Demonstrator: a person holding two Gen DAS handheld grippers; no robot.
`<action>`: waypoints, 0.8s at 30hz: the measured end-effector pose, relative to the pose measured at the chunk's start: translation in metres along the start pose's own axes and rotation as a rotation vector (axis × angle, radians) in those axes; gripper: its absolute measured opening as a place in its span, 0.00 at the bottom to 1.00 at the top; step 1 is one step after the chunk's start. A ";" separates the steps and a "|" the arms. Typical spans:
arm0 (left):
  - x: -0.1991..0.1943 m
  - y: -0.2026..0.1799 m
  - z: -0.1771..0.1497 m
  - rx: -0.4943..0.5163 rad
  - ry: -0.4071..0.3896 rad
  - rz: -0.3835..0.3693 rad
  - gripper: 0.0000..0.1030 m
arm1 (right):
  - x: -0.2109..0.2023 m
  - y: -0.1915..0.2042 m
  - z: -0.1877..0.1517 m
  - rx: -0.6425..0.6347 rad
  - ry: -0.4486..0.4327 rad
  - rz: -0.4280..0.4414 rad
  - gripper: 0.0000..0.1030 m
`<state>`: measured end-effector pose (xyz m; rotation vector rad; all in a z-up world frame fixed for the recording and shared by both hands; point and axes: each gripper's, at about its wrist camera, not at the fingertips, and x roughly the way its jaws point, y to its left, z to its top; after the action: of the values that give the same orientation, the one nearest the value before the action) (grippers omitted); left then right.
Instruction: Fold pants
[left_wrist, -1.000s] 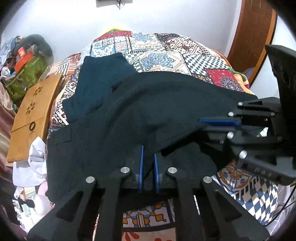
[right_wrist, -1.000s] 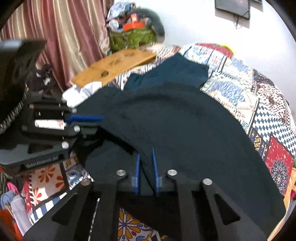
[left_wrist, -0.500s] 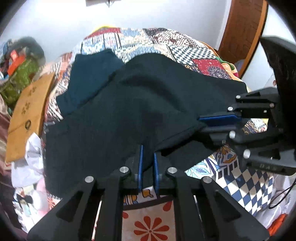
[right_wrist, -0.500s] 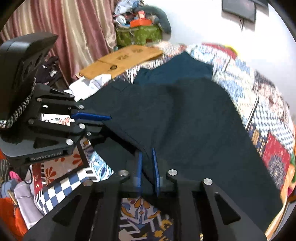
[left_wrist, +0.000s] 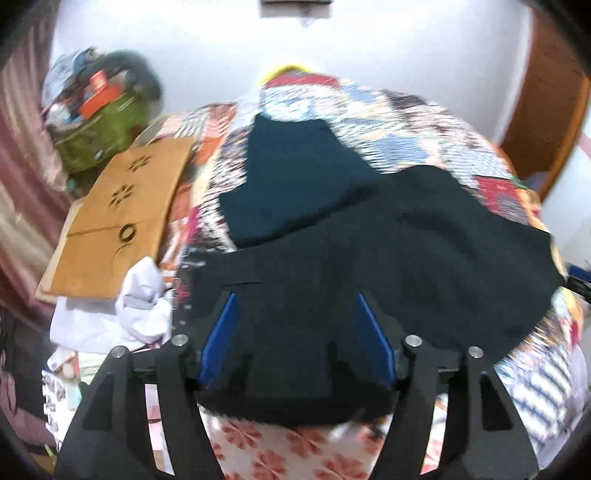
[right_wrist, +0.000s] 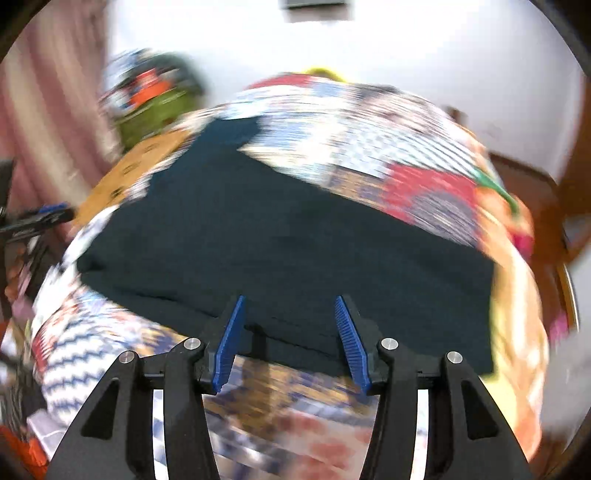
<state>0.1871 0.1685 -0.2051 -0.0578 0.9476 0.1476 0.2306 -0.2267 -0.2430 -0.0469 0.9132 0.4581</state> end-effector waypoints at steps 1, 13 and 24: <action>0.016 0.009 0.002 -0.018 0.031 0.015 0.64 | -0.002 -0.015 -0.005 0.043 0.006 -0.033 0.45; 0.112 0.029 -0.036 -0.097 0.252 0.060 0.69 | 0.007 -0.130 0.000 0.285 -0.032 -0.204 0.45; 0.119 0.025 -0.035 -0.082 0.248 0.096 0.74 | 0.070 -0.154 0.019 0.290 0.053 -0.126 0.14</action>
<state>0.2234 0.2013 -0.3214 -0.1076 1.1928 0.2728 0.3440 -0.3360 -0.3089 0.1477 1.0145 0.2053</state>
